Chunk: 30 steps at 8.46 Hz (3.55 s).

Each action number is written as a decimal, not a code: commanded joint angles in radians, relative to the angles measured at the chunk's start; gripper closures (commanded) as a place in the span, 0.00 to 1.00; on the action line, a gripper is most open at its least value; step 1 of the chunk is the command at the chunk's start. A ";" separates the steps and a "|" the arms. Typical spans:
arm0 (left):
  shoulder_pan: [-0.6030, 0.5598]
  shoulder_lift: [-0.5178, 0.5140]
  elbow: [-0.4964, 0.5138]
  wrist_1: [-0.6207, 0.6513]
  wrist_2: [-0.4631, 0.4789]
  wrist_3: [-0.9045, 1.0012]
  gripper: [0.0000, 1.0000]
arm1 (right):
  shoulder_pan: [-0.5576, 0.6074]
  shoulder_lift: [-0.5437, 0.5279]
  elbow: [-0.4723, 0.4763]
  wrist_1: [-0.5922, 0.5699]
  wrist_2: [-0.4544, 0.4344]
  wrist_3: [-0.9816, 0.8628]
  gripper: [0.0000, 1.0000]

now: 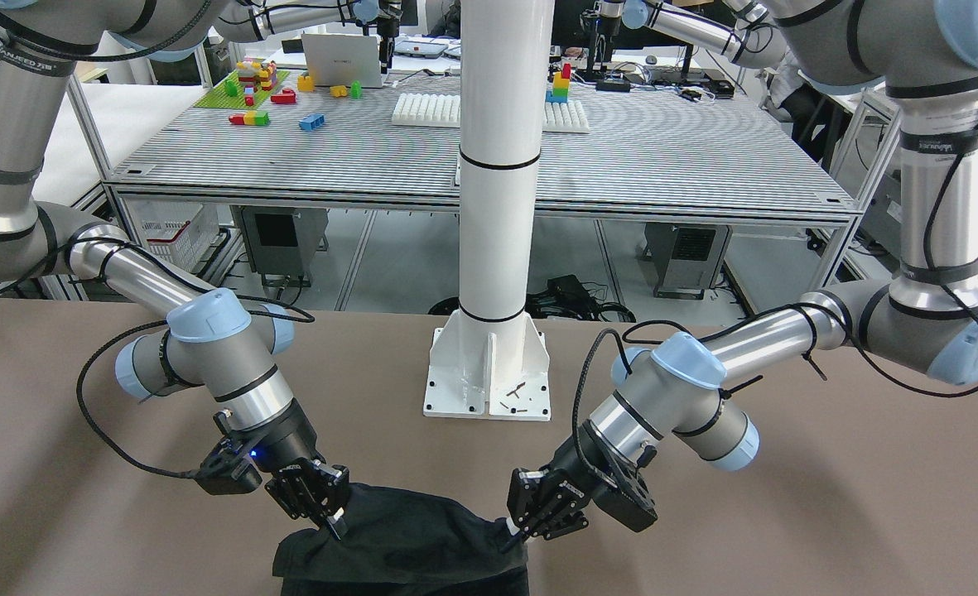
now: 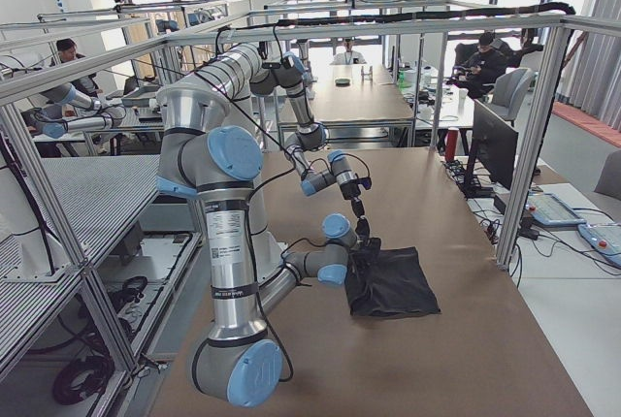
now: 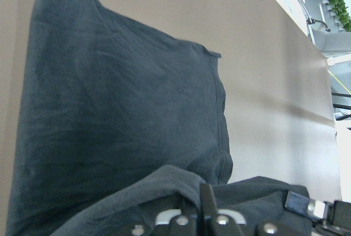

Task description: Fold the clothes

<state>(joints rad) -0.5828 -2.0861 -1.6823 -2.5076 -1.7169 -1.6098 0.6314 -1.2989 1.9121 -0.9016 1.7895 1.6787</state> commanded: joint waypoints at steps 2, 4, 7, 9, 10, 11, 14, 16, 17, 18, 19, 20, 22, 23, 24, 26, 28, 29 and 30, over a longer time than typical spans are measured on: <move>-0.016 -0.015 0.061 -0.002 -0.003 0.007 1.00 | 0.025 0.102 -0.183 0.006 -0.093 -0.007 1.00; -0.017 -0.064 0.131 -0.003 0.006 0.008 1.00 | 0.048 0.102 -0.196 0.004 -0.093 -0.004 1.00; -0.017 -0.094 0.171 -0.002 0.036 0.011 1.00 | 0.068 0.108 -0.196 0.003 -0.093 0.006 1.00; -0.016 -0.126 0.179 0.000 0.048 -0.004 0.85 | 0.070 0.110 -0.196 0.001 -0.093 0.003 0.57; -0.015 -0.150 0.182 0.010 0.080 -0.010 0.08 | 0.070 0.115 -0.200 0.000 -0.094 -0.005 0.07; -0.019 -0.150 0.181 0.010 0.080 -0.010 0.06 | 0.070 0.118 -0.203 0.001 -0.094 -0.008 0.07; -0.069 -0.149 0.205 0.010 0.074 0.005 0.06 | 0.082 0.125 -0.193 0.007 -0.078 -0.033 0.06; -0.113 -0.149 0.237 0.009 0.060 0.016 0.06 | 0.044 0.156 -0.195 -0.005 -0.081 -0.028 0.06; -0.150 -0.147 0.246 0.009 0.006 0.031 0.06 | -0.010 0.164 -0.199 -0.046 -0.091 -0.048 0.06; -0.185 -0.129 0.254 0.010 -0.044 0.095 0.06 | -0.042 0.200 -0.199 -0.135 -0.122 -0.083 0.06; -0.210 -0.108 0.256 0.010 -0.059 0.131 0.06 | -0.080 0.235 -0.196 -0.237 -0.152 -0.141 0.06; -0.225 -0.100 0.257 0.009 -0.072 0.133 0.06 | -0.103 0.268 -0.197 -0.314 -0.166 -0.169 0.06; -0.236 -0.095 0.260 0.009 -0.076 0.134 0.06 | -0.107 0.273 -0.224 -0.352 -0.167 -0.294 0.06; -0.236 -0.095 0.262 0.007 -0.076 0.134 0.06 | -0.107 0.279 -0.267 -0.350 -0.168 -0.312 0.06; -0.236 -0.095 0.263 0.007 -0.076 0.133 0.06 | -0.101 0.303 -0.324 -0.347 -0.176 -0.347 0.06; -0.252 -0.094 0.279 0.006 -0.078 0.134 0.06 | -0.053 0.358 -0.408 -0.341 -0.186 -0.416 0.06; -0.259 -0.094 0.283 0.004 -0.078 0.134 0.06 | 0.037 0.493 -0.656 -0.265 -0.203 -0.505 0.06; -0.259 -0.095 0.285 0.004 -0.076 0.134 0.06 | 0.086 0.519 -0.774 -0.182 -0.203 -0.571 0.07; -0.261 -0.095 0.285 0.004 -0.076 0.134 0.06 | 0.143 0.523 -0.798 -0.172 -0.199 -0.653 0.07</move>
<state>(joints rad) -0.8403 -2.1804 -1.3993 -2.5032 -1.7941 -1.4757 0.6754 -0.8225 1.2548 -1.1469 1.5897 1.1609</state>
